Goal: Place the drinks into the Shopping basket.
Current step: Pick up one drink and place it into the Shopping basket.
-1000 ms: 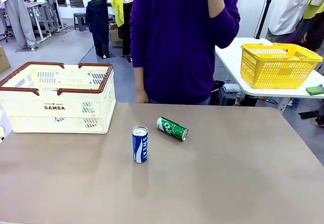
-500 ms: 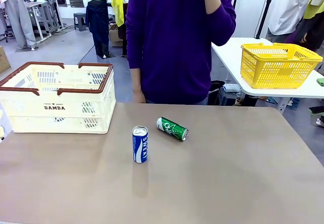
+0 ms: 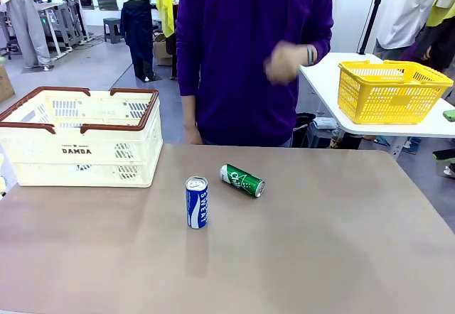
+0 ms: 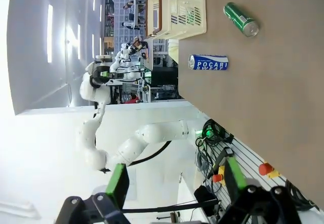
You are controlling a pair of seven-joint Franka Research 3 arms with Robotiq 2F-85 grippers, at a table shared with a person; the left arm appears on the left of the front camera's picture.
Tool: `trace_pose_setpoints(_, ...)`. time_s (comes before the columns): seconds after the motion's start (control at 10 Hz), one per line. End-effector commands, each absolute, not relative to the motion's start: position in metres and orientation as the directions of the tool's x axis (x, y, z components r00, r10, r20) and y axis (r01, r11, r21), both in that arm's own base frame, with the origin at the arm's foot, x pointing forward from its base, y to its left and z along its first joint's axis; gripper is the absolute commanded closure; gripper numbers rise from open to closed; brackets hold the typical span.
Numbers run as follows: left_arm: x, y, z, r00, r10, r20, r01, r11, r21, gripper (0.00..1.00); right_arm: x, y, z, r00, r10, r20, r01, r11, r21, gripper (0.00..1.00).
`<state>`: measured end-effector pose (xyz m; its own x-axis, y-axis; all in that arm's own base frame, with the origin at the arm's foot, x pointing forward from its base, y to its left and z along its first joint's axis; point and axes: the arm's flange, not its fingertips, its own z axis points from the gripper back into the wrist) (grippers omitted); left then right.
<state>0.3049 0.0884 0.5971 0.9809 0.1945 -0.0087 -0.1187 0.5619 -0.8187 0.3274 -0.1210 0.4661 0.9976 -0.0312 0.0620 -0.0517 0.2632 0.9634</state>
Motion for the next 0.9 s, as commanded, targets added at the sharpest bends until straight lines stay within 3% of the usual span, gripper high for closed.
trace_pose_setpoints(0.0,0.3,-0.063,0.613,0.98,0.194,0.045,-0.134,0.81,-0.571,0.0,0.326,-0.122,0.47,0.998,-0.031,0.052,-0.042,0.262,0.964,0.0)
trace_pose_setpoints(0.4,0.308,-0.255,0.538,0.989,-0.049,0.142,0.08,0.971,-0.225,0.0,0.326,-0.122,0.47,0.998,-0.031,0.052,-0.042,0.262,0.964,0.0)
trace_pose_setpoints(0.6,0.314,-0.297,0.494,0.988,-0.12,0.102,0.135,0.979,-0.156,0.0,0.326,-0.122,0.47,0.998,-0.031,0.052,-0.042,0.262,0.964,0.0)
trace_pose_setpoints(0.8,0.324,-0.317,0.468,0.978,-0.078,0.195,0.103,0.987,-0.124,0.0,0.326,-0.122,0.47,0.998,-0.031,0.052,-0.042,0.262,0.964,0.0)
